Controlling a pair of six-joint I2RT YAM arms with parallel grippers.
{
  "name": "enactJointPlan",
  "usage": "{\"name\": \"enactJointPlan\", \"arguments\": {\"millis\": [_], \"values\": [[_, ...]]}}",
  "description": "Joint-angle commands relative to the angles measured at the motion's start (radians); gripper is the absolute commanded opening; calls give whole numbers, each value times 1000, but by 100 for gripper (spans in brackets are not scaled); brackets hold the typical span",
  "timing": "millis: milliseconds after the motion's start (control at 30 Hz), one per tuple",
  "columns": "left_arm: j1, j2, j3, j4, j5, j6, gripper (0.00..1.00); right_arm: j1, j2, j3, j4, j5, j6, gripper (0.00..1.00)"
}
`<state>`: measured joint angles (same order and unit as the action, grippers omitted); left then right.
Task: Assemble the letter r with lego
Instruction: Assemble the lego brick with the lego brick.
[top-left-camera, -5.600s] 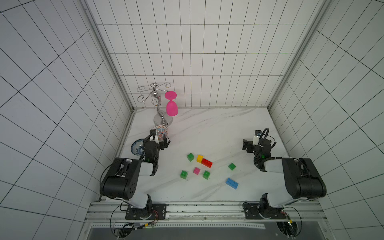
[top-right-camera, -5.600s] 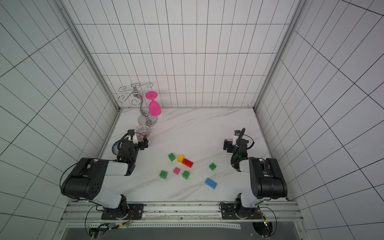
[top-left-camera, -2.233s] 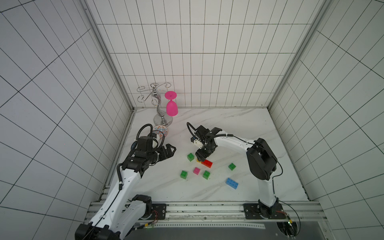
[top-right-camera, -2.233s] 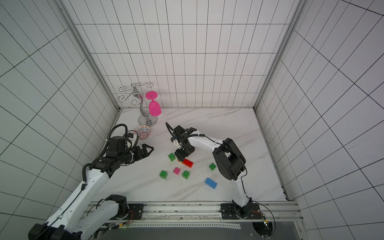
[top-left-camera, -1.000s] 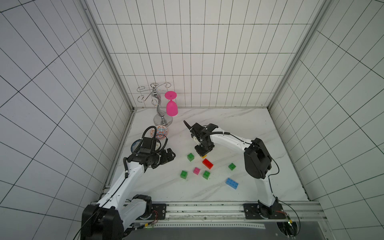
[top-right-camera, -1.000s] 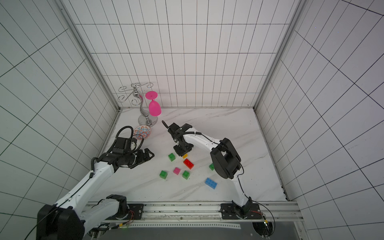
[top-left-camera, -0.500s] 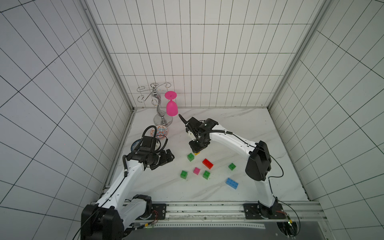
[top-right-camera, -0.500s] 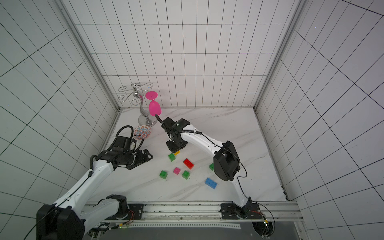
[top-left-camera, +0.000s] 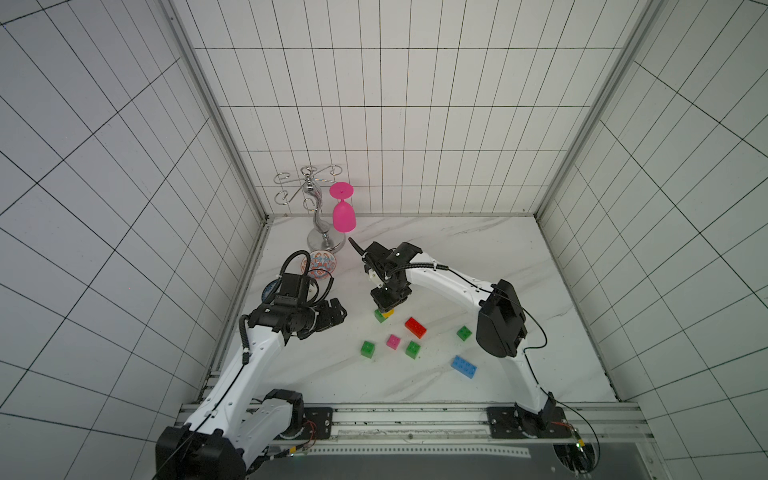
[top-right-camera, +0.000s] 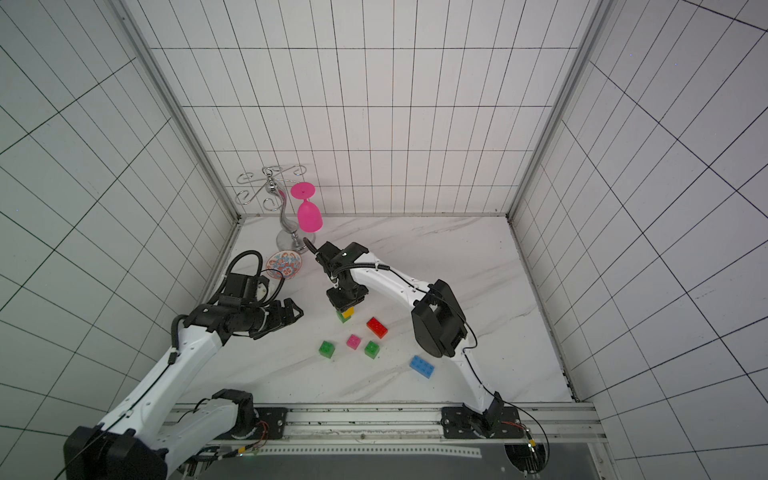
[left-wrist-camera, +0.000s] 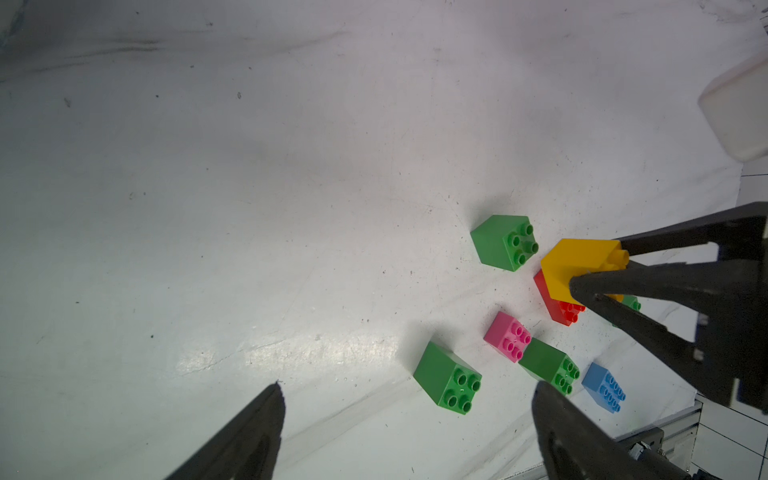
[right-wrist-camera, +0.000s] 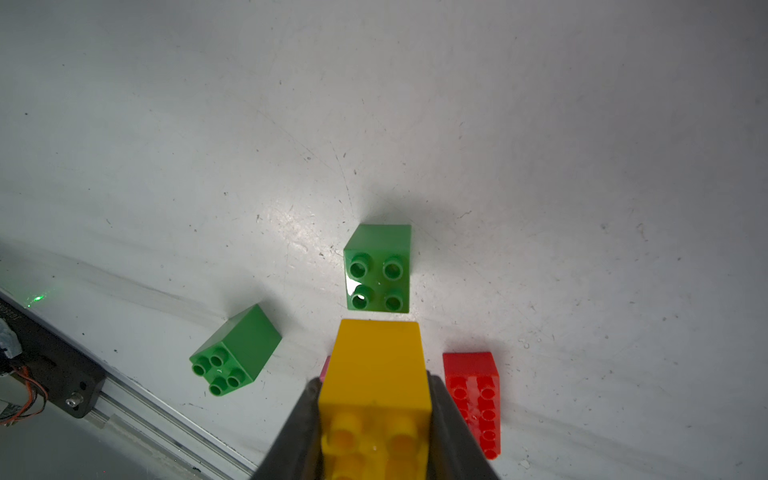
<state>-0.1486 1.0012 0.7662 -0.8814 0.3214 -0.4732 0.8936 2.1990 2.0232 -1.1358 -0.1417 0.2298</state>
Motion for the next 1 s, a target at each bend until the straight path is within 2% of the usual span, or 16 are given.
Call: {"name": "enactJointPlan", "arguments": {"millis": [0,367,533,967], "values": [[4,-20,7,-5,-10,7,93,11,26,45,-15,-16,16,0],[4,-24,4,2,-8,7,93,17,42,35,48,-2,16,0],[4,-18,4,7,-9,7,93,18,68,65,25,8,2,0],[4,-24,4,8,-12,7,93,18,95,15,31,19,-18,0]]}}
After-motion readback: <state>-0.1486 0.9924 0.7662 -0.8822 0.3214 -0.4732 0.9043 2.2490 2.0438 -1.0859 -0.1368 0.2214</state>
